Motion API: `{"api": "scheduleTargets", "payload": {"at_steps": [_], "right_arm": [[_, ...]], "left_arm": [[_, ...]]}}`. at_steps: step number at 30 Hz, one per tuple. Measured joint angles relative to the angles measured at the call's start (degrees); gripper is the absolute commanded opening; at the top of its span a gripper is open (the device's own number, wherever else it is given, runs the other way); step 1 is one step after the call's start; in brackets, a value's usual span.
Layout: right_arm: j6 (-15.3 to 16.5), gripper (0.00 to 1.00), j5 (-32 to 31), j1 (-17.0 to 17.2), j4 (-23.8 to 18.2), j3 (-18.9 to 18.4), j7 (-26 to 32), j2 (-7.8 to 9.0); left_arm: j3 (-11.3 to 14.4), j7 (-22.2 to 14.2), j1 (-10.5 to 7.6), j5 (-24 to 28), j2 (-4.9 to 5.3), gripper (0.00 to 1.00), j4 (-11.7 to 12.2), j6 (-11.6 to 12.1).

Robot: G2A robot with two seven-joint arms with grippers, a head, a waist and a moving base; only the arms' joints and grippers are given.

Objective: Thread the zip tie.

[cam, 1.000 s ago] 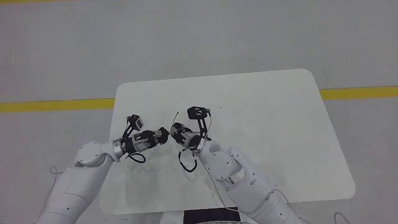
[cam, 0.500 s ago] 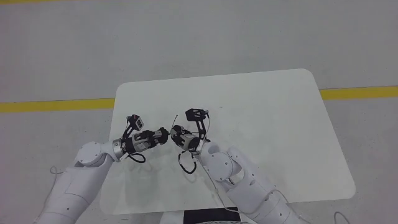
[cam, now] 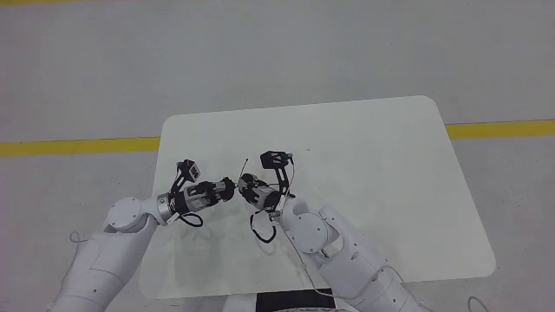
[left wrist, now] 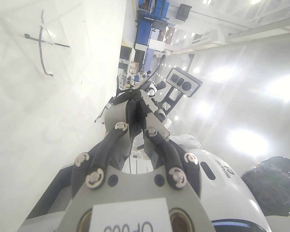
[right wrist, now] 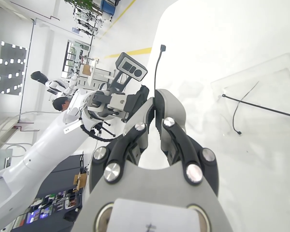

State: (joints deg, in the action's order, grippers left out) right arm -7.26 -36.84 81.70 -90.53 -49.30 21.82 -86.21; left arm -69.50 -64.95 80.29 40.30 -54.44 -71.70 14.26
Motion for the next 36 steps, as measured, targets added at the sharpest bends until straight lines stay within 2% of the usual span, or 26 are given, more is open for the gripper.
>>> {"api": "scheduleTargets", "payload": {"at_steps": [1,2,12,16,20,25,29,31,36], "right_arm": [[0.0,0.94,-0.1,0.0,-0.1,0.0,0.0,0.04],[-0.1,1.0,-0.3,0.0,-0.2,0.0,0.1,0.1],[-0.1,1.0,-3.3,1.2,-2.8,-1.1,0.2,0.94],[1.6,1.0,-6.3,2.2,-4.3,-1.8,0.9,1.66],[4.8,1.0,-11.9,3.8,-6.6,-2.8,2.3,2.75],[4.9,1.0,-11.6,3.8,-6.6,-2.8,2.4,2.76],[5.3,1.0,-12.9,3.5,-6.5,-2.7,1.6,2.88],[6.0,1.0,-17.2,3.2,-6.2,-2.4,0.8,3.21],[10.4,1.0,-30.0,4.0,-7.0,-2.3,-2.4,4.44]], "left_arm": [[0.0,0.0,0.0,0.0,0.0,0.0,0.0,0.0],[0.0,0.0,0.0,0.0,0.0,0.0,0.0,0.0],[0.0,0.0,0.0,0.0,0.0,0.0,0.0,0.0],[0.0,0.0,0.0,0.0,0.0,0.0,0.0,0.0],[0.0,0.0,0.0,0.0,0.0,0.0,0.0,0.0],[0.1,0.2,0.09,0.2,-0.06,0.0,-0.1,-0.2],[0.4,0.6,-0.15,6.0,-0.4,0.0,-0.5,-5.3],[0.1,-0.5,-0.46,8.7,-0.41,0.0,-0.1,-7.6],[-1.1,-4.6,-1.68,14.7,-0.26,0.0,1.6,-14.1]]}}
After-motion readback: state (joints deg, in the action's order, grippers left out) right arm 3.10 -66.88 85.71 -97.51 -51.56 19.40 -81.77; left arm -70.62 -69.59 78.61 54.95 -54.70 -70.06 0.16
